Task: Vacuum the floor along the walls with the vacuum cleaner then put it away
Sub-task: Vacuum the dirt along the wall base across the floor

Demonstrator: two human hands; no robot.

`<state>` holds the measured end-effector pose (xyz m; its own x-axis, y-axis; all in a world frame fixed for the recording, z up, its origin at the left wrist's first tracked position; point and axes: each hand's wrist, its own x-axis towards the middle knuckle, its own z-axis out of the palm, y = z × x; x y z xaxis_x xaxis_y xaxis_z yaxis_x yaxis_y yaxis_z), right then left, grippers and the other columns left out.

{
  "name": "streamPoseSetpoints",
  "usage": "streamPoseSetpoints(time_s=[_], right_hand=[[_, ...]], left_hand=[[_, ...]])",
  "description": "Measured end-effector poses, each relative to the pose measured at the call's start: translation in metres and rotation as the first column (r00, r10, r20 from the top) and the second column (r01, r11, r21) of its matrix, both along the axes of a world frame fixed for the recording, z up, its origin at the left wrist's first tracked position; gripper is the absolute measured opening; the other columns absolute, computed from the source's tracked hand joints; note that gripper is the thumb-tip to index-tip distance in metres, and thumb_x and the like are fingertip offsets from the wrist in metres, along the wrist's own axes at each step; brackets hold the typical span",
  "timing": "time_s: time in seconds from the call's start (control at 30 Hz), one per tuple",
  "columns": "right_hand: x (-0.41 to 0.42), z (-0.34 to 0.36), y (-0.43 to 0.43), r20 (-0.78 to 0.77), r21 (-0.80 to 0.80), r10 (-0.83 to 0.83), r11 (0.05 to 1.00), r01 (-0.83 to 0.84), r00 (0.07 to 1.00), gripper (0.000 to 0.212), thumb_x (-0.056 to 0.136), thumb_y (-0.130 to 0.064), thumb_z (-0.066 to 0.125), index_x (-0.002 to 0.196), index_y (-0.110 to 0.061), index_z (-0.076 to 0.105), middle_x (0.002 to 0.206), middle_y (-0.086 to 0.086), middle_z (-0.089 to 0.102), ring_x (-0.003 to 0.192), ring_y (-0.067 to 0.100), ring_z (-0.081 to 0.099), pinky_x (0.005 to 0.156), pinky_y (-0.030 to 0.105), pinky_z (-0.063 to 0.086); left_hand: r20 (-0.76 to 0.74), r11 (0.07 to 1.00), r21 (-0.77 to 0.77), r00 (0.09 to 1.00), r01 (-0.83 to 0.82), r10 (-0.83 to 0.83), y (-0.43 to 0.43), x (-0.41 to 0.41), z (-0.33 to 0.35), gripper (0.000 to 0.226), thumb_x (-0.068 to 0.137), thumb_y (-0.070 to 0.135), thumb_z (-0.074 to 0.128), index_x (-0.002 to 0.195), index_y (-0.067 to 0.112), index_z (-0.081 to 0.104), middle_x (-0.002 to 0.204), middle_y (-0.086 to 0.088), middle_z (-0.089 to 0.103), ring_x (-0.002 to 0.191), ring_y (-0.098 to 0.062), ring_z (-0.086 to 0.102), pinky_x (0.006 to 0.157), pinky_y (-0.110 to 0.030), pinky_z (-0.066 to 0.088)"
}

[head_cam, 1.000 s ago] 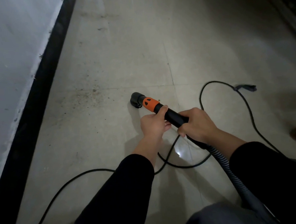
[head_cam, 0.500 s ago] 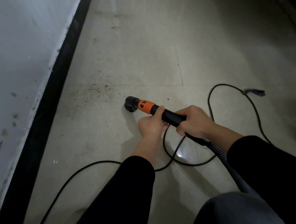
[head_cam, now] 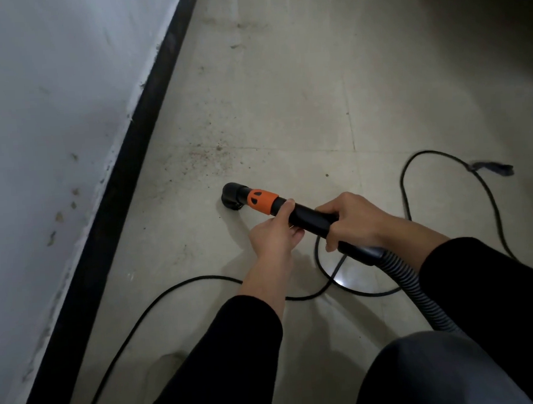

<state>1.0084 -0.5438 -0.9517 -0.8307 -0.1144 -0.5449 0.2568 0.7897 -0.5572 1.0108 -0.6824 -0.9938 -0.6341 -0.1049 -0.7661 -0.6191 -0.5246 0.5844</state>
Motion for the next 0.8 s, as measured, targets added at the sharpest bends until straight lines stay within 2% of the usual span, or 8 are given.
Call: streamPoseSetpoints(time_s=[0.13, 0.33, 0.47, 0.6, 0.8], right_hand=[[-0.003, 0.004, -0.004, 0.037, 0.001, 0.06, 0.998, -0.06, 0.997, 0.038, 0.059, -0.008, 0.079, 0.09, -0.03, 0.072, 0.073, -0.002, 0.068, 0.068, 0.015, 0.065, 0.056, 0.022, 0.047], [-0.002, 0.004, -0.008, 0.061, -0.012, 0.132, 0.991, -0.132, 0.989, 0.04, 0.061, -0.006, 0.08, 0.079, -0.039, 0.067, 0.07, -0.009, 0.067, 0.066, 0.011, 0.064, 0.055, 0.018, 0.045], [0.0, 0.003, -0.005, 0.077, -0.029, 0.155, 0.988, -0.153, 0.985, 0.042, 0.06, -0.003, 0.079, 0.082, -0.038, 0.07, 0.07, -0.006, 0.069, 0.065, 0.015, 0.067, 0.052, 0.018, 0.046], [0.004, 0.002, -0.006, 0.092, -0.029, 0.179, 0.984, -0.177, 0.98, 0.051, 0.059, -0.004, 0.08, 0.101, -0.032, 0.074, 0.082, -0.003, 0.073, 0.073, 0.016, 0.069, 0.058, 0.02, 0.051], [0.007, 0.007, -0.006, 0.125, -0.012, 0.215, 0.977, -0.215, 0.969, 0.053, 0.057, -0.004, 0.079, 0.102, -0.031, 0.075, 0.081, -0.006, 0.073, 0.074, 0.013, 0.068, 0.061, 0.023, 0.053]], left_hand=[[0.021, 0.997, 0.071, 1.0, -0.024, 0.023, -0.01, 0.003, -0.001, 0.02, 0.081, 0.014, 0.078, 0.087, 0.003, 0.064, 0.078, -0.012, 0.072, 0.069, -0.016, 0.072, 0.057, -0.023, 0.059], [0.031, 0.988, 0.151, 0.999, -0.039, 0.034, -0.02, 0.013, -0.002, 0.022, 0.083, 0.014, 0.076, 0.097, 0.003, 0.063, 0.087, -0.013, 0.072, 0.072, -0.014, 0.071, 0.06, -0.022, 0.059], [0.036, 0.988, 0.146, 0.998, -0.047, 0.042, -0.021, 0.02, -0.002, 0.025, 0.082, 0.014, 0.077, 0.099, 0.002, 0.064, 0.088, -0.014, 0.073, 0.076, -0.016, 0.072, 0.061, -0.023, 0.059], [0.046, 0.987, 0.143, 0.996, -0.078, 0.072, -0.023, 0.029, -0.002, 0.028, 0.081, 0.014, 0.076, 0.103, 0.001, 0.065, 0.089, -0.014, 0.073, 0.081, -0.018, 0.072, 0.063, -0.024, 0.059], [0.069, 0.982, 0.138, 0.991, -0.126, 0.117, -0.022, 0.042, 0.005, 0.026, 0.081, 0.014, 0.075, 0.101, 0.001, 0.065, 0.087, -0.012, 0.073, 0.08, -0.018, 0.072, 0.067, -0.026, 0.06]])
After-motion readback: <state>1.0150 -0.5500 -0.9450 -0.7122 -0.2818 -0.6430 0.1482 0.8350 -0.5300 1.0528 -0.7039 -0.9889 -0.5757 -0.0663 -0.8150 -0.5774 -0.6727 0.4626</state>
